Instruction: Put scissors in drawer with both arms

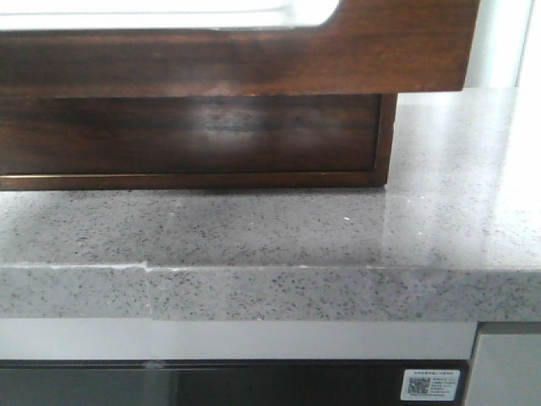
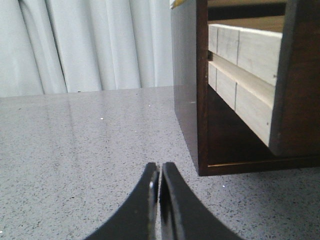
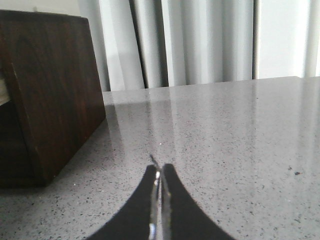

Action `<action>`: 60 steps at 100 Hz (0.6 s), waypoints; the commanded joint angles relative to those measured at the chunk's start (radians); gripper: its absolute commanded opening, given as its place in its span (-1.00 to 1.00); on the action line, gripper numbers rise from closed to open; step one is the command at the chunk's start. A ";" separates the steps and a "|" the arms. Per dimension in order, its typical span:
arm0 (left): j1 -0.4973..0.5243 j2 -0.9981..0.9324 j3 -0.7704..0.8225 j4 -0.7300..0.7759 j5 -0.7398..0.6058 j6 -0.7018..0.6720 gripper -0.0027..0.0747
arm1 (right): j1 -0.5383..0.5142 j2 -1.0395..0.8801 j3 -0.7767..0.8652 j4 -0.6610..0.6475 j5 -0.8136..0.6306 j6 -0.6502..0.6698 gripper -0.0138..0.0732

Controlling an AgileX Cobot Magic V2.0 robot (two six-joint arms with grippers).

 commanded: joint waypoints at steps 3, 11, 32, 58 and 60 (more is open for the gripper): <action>0.000 -0.031 0.036 -0.002 -0.079 -0.010 -0.98 | -0.006 -0.014 0.016 0.000 -0.079 -0.003 -0.84; 0.000 -0.031 0.036 -0.002 -0.079 -0.010 -0.98 | -0.006 -0.014 0.016 0.000 -0.079 -0.003 -0.84; 0.000 -0.031 0.036 -0.002 -0.079 -0.010 -0.98 | -0.006 -0.014 0.016 0.022 -0.060 -0.059 -0.84; 0.000 -0.031 0.036 -0.002 -0.079 -0.010 -0.98 | -0.006 -0.014 0.016 0.089 -0.023 -0.183 -0.84; 0.000 -0.031 0.036 -0.002 -0.079 -0.010 -0.98 | -0.006 -0.014 0.016 0.084 -0.023 -0.183 -0.84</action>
